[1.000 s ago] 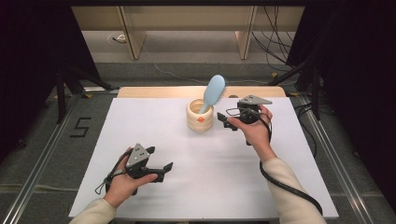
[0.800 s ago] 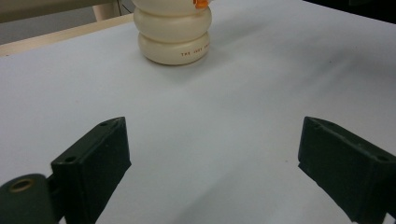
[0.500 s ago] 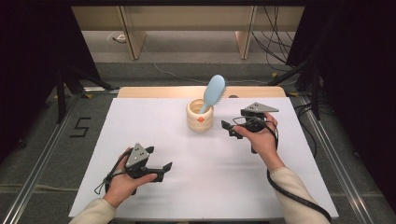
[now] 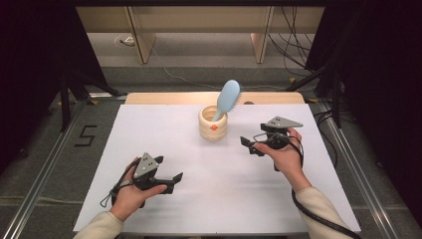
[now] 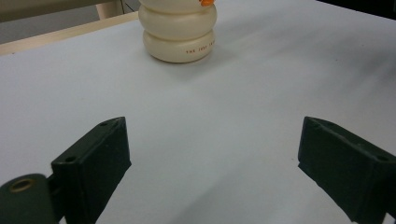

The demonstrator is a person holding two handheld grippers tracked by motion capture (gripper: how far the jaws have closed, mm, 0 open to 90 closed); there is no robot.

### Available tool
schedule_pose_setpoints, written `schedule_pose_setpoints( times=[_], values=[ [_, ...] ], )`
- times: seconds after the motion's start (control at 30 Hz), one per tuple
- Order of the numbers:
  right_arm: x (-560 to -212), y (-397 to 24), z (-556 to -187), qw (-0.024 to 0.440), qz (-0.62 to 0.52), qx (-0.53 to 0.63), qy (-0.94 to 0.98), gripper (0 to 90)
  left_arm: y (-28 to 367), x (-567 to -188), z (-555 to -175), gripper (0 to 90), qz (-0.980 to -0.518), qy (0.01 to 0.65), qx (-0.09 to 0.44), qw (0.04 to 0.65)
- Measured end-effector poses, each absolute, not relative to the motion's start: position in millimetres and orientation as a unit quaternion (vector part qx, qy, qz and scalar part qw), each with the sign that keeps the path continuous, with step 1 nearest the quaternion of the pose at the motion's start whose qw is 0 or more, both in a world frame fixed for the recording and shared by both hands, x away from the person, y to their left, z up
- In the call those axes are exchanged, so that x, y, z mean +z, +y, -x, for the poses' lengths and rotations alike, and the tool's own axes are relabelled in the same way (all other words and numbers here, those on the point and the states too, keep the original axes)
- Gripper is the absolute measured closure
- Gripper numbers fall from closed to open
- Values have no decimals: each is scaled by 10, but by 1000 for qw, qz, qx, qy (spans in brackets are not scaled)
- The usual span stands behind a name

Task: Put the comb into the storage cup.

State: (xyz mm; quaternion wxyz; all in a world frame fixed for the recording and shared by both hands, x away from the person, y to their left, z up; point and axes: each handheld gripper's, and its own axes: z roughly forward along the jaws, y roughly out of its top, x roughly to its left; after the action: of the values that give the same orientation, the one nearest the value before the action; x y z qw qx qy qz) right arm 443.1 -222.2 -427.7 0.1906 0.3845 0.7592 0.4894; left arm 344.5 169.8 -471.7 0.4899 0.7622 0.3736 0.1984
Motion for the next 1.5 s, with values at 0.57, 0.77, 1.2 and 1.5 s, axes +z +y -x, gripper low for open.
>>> schedule_pose_setpoints(
  times=[0.57,0.77,1.2,1.5],
  values=[
    [-4333,-2355,-4108,194,-373,480,770,49,1727,-4719,-3436,86,-764,375,201,485],
    [-4367,-2384,-4020,191,-369,475,776,56,1737,-4712,-3431,86,-763,374,201,487],
    [-4410,-2417,-3865,187,-357,475,782,41,1770,-4709,-3423,85,-762,379,200,485],
    [-4439,-2515,-3748,191,-355,471,785,33,1776,-4708,-3423,85,-763,379,200,485]
  ],
)
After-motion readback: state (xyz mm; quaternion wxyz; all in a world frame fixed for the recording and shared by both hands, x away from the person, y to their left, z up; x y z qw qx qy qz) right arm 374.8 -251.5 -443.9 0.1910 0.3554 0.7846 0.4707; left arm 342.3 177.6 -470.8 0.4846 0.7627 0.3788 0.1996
